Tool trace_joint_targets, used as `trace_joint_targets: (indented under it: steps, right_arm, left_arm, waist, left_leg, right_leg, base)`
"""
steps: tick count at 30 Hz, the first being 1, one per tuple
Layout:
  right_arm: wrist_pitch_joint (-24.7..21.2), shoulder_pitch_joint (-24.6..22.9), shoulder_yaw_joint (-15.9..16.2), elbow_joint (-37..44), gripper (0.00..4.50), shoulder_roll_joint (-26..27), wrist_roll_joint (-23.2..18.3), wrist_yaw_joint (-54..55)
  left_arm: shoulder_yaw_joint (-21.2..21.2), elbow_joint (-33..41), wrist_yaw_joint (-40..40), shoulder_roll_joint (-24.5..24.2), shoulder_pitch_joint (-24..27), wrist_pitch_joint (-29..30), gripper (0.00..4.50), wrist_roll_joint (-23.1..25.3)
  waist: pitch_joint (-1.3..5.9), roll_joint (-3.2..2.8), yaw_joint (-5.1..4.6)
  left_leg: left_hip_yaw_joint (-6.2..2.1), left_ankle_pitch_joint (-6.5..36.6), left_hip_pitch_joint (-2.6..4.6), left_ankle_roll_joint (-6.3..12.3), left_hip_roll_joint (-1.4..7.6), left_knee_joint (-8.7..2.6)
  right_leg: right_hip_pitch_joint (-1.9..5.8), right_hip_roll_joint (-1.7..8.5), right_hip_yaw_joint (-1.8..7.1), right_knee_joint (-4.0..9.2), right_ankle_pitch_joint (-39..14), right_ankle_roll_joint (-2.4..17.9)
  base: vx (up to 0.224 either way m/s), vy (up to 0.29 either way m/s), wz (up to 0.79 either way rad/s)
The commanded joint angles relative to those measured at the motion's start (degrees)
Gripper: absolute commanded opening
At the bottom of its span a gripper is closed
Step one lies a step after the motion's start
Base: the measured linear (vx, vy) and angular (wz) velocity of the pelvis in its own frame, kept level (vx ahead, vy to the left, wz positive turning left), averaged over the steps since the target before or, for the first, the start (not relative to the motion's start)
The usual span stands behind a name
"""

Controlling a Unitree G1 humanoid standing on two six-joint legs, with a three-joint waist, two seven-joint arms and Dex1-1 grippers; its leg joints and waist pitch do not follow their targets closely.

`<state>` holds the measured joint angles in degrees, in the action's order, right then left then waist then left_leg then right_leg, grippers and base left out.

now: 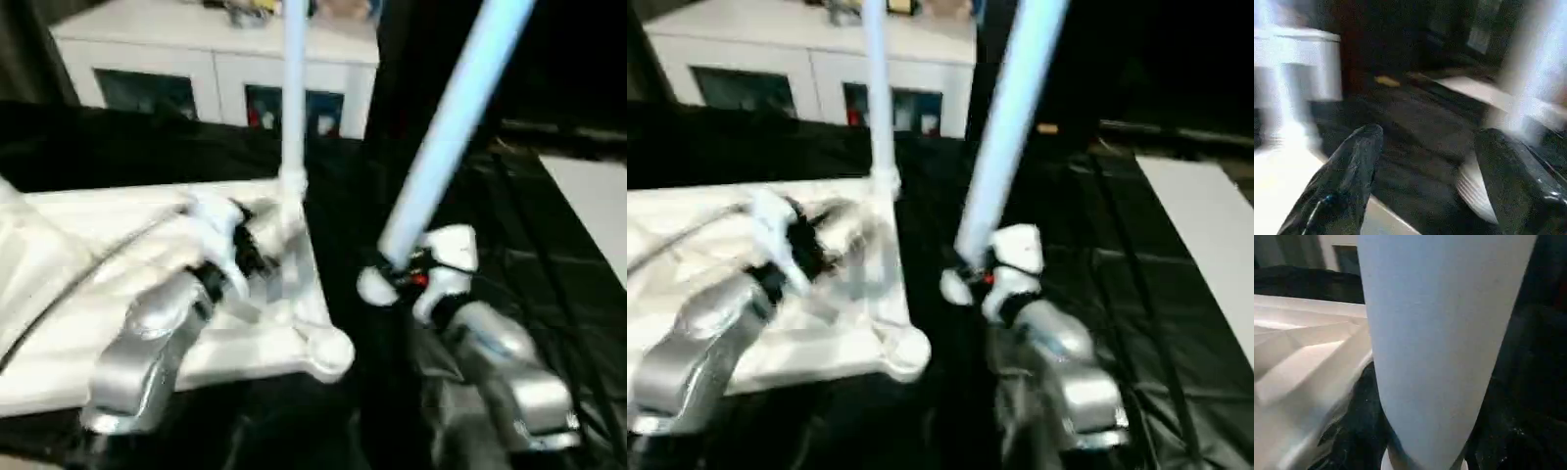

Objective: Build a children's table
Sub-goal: Insert table leg to table base

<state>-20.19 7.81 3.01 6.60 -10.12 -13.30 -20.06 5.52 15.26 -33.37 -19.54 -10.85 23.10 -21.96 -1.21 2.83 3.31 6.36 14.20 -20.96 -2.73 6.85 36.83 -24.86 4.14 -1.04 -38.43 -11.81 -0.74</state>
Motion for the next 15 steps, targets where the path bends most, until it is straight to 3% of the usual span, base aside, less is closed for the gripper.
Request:
trace_joint_targets:
  steps: [1, 2, 3, 4, 5, 6, 8, 11, 12, 13, 14, 15]
  right_arm:
    - [0.30, 0.90, -0.96, 1.03, 1.85, -0.42, -1.28, -1.86]
    - [0.15, 1.02, -1.28, 1.08, 1.85, -1.00, -1.66, -2.60]
    - [0.05, 1.07, -1.41, 1.11, 1.85, -1.34, -1.89, -3.03]
    - [-0.17, 1.19, -1.50, 1.13, 1.85, -1.94, -2.31, -3.62]
    - [-0.20, 1.23, -1.49, 1.19, 1.85, -2.49, -2.56, -4.26]
    - [-0.20, 1.27, -1.41, 1.28, 1.85, -3.39, -2.91, -5.25]
    - [-0.85, 1.23, -1.24, 1.59, 1.85, -4.81, -3.79, -7.29]
    - [-0.95, 1.20, -0.96, 1.75, 1.85, -5.35, -3.79, -8.17]
    - [-1.22, 1.08, -0.69, 2.07, 1.85, -5.84, -3.75, -9.12]
    - [-1.64, 0.89, -0.41, 2.53, 1.85, -6.39, -3.86, -10.28]
    - [-1.68, 0.88, -0.41, 2.56, 1.85, -6.41, -3.89, -10.36]
    - [-2.17, 0.79, -0.28, 2.88, 1.85, -6.73, -4.20, -11.14]
  left_arm:
    - [1.80, 2.96, -7.52, -4.81, 0.79, 2.75, 3.39, -1.38]
    - [3.20, 3.66, -10.32, -7.36, 1.10, 3.64, 3.39, -1.29]
    - [4.00, 3.99, -11.71, -8.72, 1.24, 4.01, 3.39, -1.07]
    - [5.22, 4.43, -13.87, -10.75, 1.33, 4.90, 3.39, -0.72]
    - [6.44, 4.48, -15.18, -12.32, 1.23, 5.30, 3.39, 0.26]
    - [8.36, 4.41, -17.19, -14.71, 0.95, 5.80, 3.39, 1.83]
    - [12.02, 3.92, -19.96, -17.81, 0.09, 6.05, 3.39, 4.45]
    - [13.07, 3.46, -20.30, -18.33, -0.26, 5.77, 3.39, 5.41]
    - [13.55, 2.10, -19.21, -18.21, -0.85, 5.25, 3.39, 6.98]
    - [14.05, 0.23, -17.71, -18.07, -1.62, 4.41, 3.39, 9.01]
    - [14.06, 0.12, -17.60, -18.10, -1.68, 4.44, 3.39, 9.16]
    - [14.03, -1.33, -15.86, -18.44, -2.59, 5.19, 3.39, 11.00]
  waist:
    - [2.50, -0.95, 0.30]
    - [2.25, -1.12, 0.01]
    - [1.64, -1.55, -0.26]
    - [0.83, -1.43, -0.39]
    - [0.44, -1.43, -0.50]
    - [0.23, -1.56, -0.56]
    - [0.12, -1.99, -0.71]
    - [0.20, -2.17, -0.75]
    - [0.25, -2.07, -0.98]
    - [0.09, -2.26, -1.14]
    - [-0.08, -2.70, -1.42]
    - [-0.19, -3.13, -1.82]
  left_leg:
    - [-0.30, -2.18, -0.41, 1.02, 2.95, -4.32]
    - [-0.20, 0.50, -0.45, 0.14, 3.16, -4.75]
    - [-0.14, 8.07, 0.01, -1.14, 3.99, -5.58]
    - [0.25, 15.55, 1.01, -2.08, 4.32, -5.88]
    - [0.38, 18.81, 1.40, -2.48, 4.37, -5.98]
    - [0.30, 22.76, 2.20, -3.20, 4.30, -5.81]
    - [-0.04, 23.79, 2.20, -3.16, 4.41, -6.12]
    - [-0.07, 22.62, 2.06, -3.30, 4.38, -6.18]
    - [-0.15, 22.31, 1.78, -3.18, 4.42, -6.31]
    - [-0.24, 23.22, 1.90, -3.04, 4.44, -6.40]
    - [-0.28, 25.60, 2.80, -3.03, 4.51, -6.26]
    - [-0.43, 27.39, 3.06, -3.06, 4.69, -6.40]
  right_leg:
    - [5.05, 2.90, 1.83, 4.85, 5.19, 5.72]
    - [5.12, 2.73, 1.76, 5.11, 0.24, 6.67]
    - [4.72, 2.49, 1.47, 6.03, -10.93, 7.76]
    - [3.64, 2.43, 1.47, 7.16, -21.34, 7.58]
    - [3.28, 2.47, 1.42, 7.76, -26.68, 6.86]
    - [2.71, 2.76, 1.13, 8.77, -34.96, 4.77]
    - [3.05, 3.16, 0.56, 9.72, -38.87, 2.53]
    - [3.35, 3.45, 0.02, 10.36, -39.80, 1.94]
    - [3.76, 3.47, -0.44, 10.64, -39.36, 1.95]
    - [3.72, 3.25, -1.03, 11.07, -39.50, 1.65]
    - [3.51, 3.24, -2.01, 11.81, -40.03, 1.56]
    - [3.77, 3.10, -2.90, 12.16, -39.37, 1.63]
  base:
    - [-0.056, -0.066, -0.04]
    - [-0.079, -0.042, -0.08]
    - [-0.121, -0.050, -0.04]
    - [-0.087, -0.021, 0.00]
    - [-0.093, -0.011, 0.09]
    - [-0.085, -0.008, 0.06]
    - [-0.080, -0.007, 0.04]
    - [-0.083, 0.004, -0.02]
    - [-0.076, 0.016, -0.05]
    - [-0.076, 0.016, -0.05]
    - [-0.080, 0.018, 0.00]
    - [-0.080, 0.024, -0.05]
